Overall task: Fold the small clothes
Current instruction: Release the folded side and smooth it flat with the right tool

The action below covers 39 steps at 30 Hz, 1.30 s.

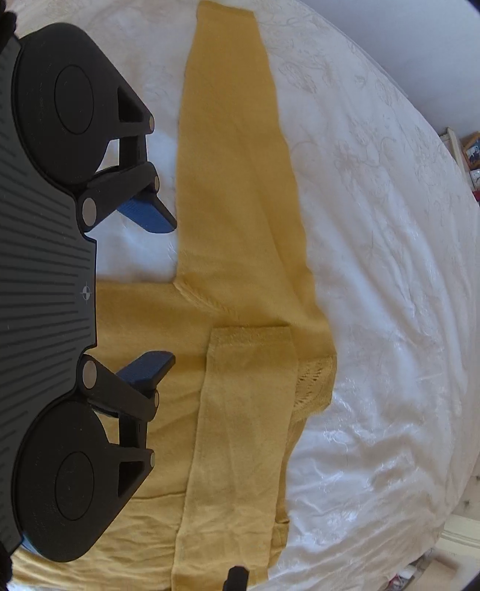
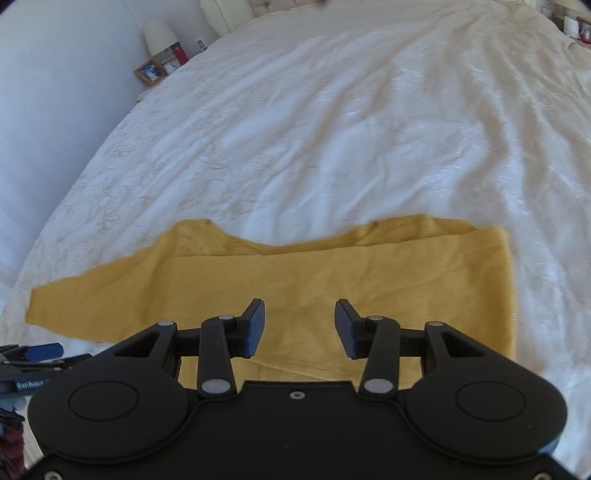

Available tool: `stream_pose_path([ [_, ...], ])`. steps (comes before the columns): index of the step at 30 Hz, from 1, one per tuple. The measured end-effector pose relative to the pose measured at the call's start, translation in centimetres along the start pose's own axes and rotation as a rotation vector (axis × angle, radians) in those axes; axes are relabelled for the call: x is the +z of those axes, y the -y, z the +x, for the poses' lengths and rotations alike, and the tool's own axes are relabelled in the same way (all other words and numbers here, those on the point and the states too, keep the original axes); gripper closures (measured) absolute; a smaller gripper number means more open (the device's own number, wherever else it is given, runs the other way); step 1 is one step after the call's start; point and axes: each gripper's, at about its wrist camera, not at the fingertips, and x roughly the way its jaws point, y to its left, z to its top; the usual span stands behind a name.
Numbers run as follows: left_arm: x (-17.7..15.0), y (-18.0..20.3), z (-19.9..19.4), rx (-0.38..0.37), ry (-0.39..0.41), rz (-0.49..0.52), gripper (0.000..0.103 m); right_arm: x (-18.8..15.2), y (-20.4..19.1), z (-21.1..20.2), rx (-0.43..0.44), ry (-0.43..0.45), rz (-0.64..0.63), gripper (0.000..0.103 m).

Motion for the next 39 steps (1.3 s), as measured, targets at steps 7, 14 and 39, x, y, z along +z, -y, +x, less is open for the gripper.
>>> stream_pose_path([
  [7, 3.4, 2.9, 4.0, -0.013, 0.012, 0.023, 0.040, 0.0, 9.0, -0.6, -0.168, 0.013, 0.141, 0.050],
  [14, 4.0, 4.3, 9.0, 0.082, -0.099, 0.084, 0.039, 0.9, 14.5, 1.5, -0.155, 0.008, 0.229, 0.050],
  [39, 2.5, 3.0, 9.7, 0.104, -0.073, 0.026, 0.009, 2.0, 15.0, 2.6, -0.323, -0.019, 0.171, 0.068],
])
